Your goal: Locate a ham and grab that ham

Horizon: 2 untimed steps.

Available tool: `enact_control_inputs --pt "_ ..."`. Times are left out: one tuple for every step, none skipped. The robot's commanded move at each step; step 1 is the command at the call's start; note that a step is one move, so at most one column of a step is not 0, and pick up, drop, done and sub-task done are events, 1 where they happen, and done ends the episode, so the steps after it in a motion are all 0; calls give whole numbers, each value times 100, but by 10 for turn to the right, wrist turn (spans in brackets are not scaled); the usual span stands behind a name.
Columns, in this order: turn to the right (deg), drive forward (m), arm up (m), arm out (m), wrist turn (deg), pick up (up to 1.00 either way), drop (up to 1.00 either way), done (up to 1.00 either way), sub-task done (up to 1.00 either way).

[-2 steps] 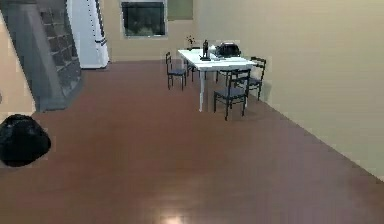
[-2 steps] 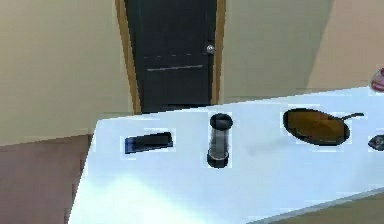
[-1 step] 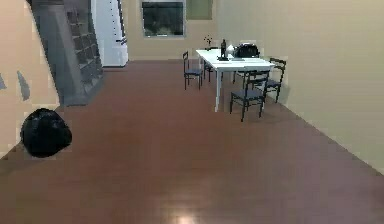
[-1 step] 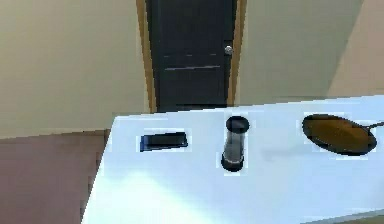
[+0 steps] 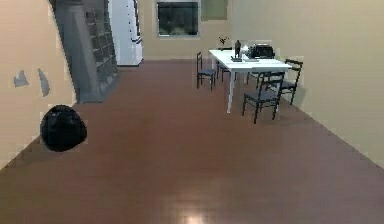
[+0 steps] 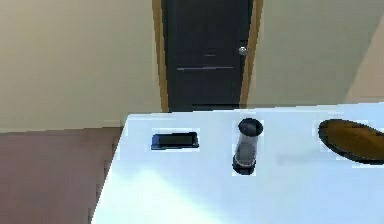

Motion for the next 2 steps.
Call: enact_control_inputs --pt "0 25 0 0 0 0 0 0 0" --pt "360 0 0 0 0 0 0 0 0"
